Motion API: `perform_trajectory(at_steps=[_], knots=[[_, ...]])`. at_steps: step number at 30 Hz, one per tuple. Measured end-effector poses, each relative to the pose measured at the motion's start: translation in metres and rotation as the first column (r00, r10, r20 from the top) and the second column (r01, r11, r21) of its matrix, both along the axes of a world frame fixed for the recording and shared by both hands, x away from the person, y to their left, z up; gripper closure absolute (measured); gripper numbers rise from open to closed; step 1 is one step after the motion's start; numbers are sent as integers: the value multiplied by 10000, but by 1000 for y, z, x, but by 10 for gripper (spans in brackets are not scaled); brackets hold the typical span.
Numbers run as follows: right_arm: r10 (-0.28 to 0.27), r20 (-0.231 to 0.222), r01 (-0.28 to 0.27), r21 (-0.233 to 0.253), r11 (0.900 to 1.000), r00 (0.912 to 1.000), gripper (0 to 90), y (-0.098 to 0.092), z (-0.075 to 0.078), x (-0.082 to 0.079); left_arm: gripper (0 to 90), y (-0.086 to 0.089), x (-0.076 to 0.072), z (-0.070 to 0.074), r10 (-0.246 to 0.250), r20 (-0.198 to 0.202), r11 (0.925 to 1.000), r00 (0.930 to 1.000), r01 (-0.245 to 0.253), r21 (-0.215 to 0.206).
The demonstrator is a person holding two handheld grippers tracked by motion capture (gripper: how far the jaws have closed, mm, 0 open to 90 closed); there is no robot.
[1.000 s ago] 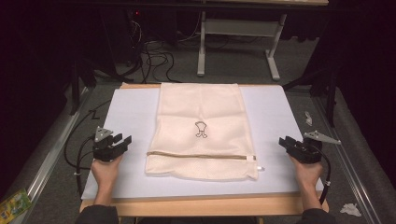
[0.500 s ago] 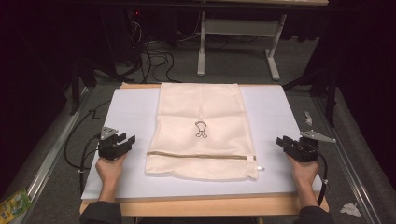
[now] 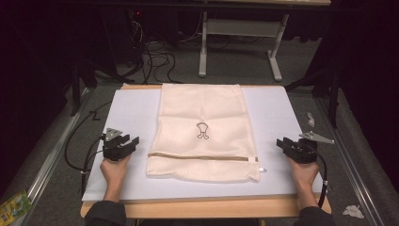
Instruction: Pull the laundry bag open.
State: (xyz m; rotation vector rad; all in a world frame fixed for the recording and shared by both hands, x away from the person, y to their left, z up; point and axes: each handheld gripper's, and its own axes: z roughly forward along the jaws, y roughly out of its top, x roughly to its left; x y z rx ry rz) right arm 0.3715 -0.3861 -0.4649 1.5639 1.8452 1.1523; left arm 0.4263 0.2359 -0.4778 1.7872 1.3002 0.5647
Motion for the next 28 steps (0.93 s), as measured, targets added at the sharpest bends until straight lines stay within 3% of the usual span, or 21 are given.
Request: perform_trajectory(at_steps=[16, 23, 28], knots=[[27, 198, -22, -291, 9996, 9998, 571, 7, -11, 0, 499, -6, -5, -5, 33, 583, 9989, 9983, -60, 464], [-56, 135, 66, -753, 9971, 9999, 549, 12, -11, 0, 482, -7, -6, -6, 42, 621, 9986, 9981, -75, 529], [-131, 81, 136, -588, 9982, 9999, 537, 10, -12, 0, 475, -7, -5, -6, 16, 558, 9987, 9984, -45, 507]])
